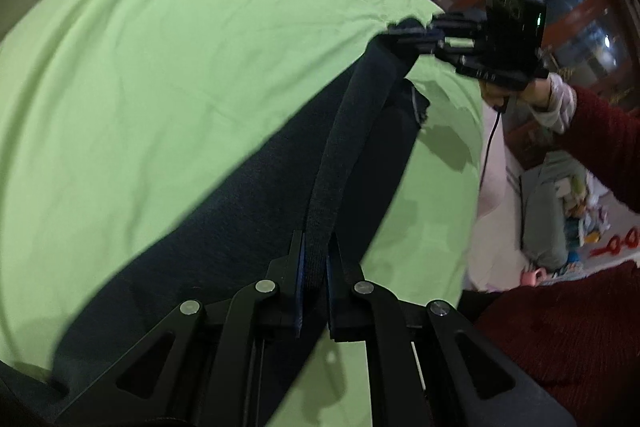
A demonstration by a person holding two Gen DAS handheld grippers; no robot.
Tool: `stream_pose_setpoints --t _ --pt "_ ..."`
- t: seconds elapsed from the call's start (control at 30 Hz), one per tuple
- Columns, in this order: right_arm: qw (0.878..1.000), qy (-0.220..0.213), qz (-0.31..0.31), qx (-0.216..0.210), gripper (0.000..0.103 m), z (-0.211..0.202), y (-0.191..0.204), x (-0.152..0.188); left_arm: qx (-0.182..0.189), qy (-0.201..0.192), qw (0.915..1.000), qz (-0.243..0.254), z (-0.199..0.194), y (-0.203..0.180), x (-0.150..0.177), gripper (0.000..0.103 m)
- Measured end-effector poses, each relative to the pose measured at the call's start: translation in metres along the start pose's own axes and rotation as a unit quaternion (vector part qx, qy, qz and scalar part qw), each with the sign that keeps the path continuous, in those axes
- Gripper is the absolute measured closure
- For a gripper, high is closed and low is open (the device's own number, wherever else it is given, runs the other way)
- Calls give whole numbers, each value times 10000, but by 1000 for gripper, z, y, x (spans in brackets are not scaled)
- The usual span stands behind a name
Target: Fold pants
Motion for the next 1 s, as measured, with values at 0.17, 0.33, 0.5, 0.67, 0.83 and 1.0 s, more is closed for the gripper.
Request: stream_pose_setpoints --t 0.17,0.33,0.5,0.67,0.83,1.0 --pt "9998 218 29 14 95 4 9 31 7 -153 9987 -486 10 -3 19 96" --pt "9987 304 399 118 87 1 3 45 -104 -404 9941 -1002 19 -6 33 84" --pt "9930 151 1146 245 79 -17 -18 48 -16 -813 9821 -1699 11 -5 41 72" --pt "9830 -289 1793 261 79 -46 -29 37 -194 -1153 9663 -2294 -7 1 60 55" --pt "9808 -532 1874 -49 79 -49 -6 12 -466 -1579 9361 -3108 -42 33 81 41" --pt "9796 -617 1807 -634 69 -33 42 -23 -843 -1876 8947 -3964 -79 78 102 39"
Point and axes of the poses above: each gripper's, at about its wrist camera, not at the fingertips, and z roughly the way its jaws point, y to its left, x to its underside, the point moved 7 cm from there along z, roughly the way its jaws point, and after that the axes turned 3 degrees about y, right-handed, at the moved point
